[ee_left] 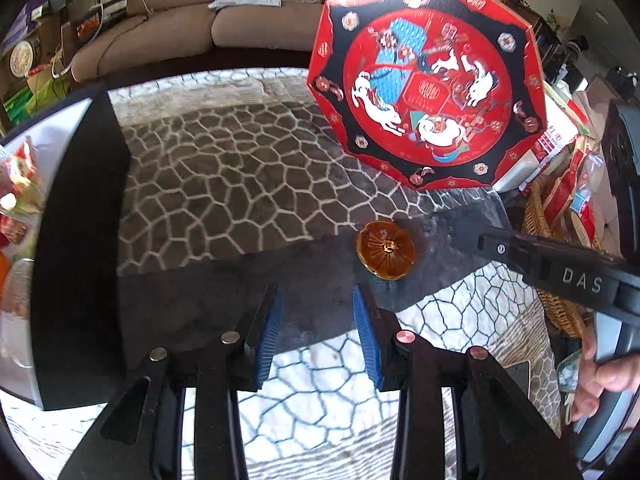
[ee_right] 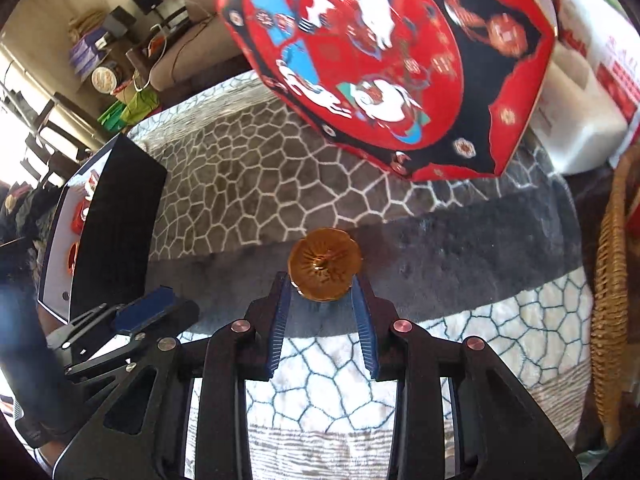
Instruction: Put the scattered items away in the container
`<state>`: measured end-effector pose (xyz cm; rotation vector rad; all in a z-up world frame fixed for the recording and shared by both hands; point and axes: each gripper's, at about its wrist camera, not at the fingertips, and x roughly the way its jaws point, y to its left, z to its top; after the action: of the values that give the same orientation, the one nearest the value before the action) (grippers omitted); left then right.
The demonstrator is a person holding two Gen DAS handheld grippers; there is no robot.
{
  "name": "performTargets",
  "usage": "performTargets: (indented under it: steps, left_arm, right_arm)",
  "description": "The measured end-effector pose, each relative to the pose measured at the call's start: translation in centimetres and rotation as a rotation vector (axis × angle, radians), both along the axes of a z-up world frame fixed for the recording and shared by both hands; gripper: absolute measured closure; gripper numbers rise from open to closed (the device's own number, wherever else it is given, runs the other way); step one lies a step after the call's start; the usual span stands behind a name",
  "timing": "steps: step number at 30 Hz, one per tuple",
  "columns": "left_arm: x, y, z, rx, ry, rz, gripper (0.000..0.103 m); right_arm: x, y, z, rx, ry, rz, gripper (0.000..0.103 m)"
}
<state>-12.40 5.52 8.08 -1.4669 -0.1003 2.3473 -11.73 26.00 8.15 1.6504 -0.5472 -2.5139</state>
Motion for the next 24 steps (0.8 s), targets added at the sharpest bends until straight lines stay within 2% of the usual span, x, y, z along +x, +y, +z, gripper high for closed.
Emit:
performTargets:
  steps: [2,7,12,18,20,24]
  left_arm:
    - [-1.3,1.2,-2.2,0.030,-0.044,0.014,0.067]
    - [-3.7,3.2,-5.5,0.030,-0.088,0.058,0.067]
    - [-5.1,3.6,-6.8,0.099,-0.118,0.087,0.067]
    - [-5.6,4.4,-6.8,0.085,-0.078,0.081,0.067]
    - [-5.7,3.9,-6.9,0.121,-0.089,0.100,0.067]
    - [-5.8,2.0,-7.4,0.243,-0.123,0.143,0.067]
  right_arm:
    - [-0.4,1.5,-2.0,-0.069,-0.010,-0.032,0.073]
    - [-1.5,3.9,-6.1,-0.216,-0.021,-0.089,0.077]
    - [-2.5,4.1,-8.1,-0.290,-0.016,-0.086,0.078]
    - [-2.7,4.6,-9.7,-0.411,-0.003,-0.112,0.082]
    - [-2.6,4.5,-9.9,-0.425,0.001,-0.108,0.082]
    - [-2.5,4.0,-10.0,-0.432,0.004,-0.092,0.082]
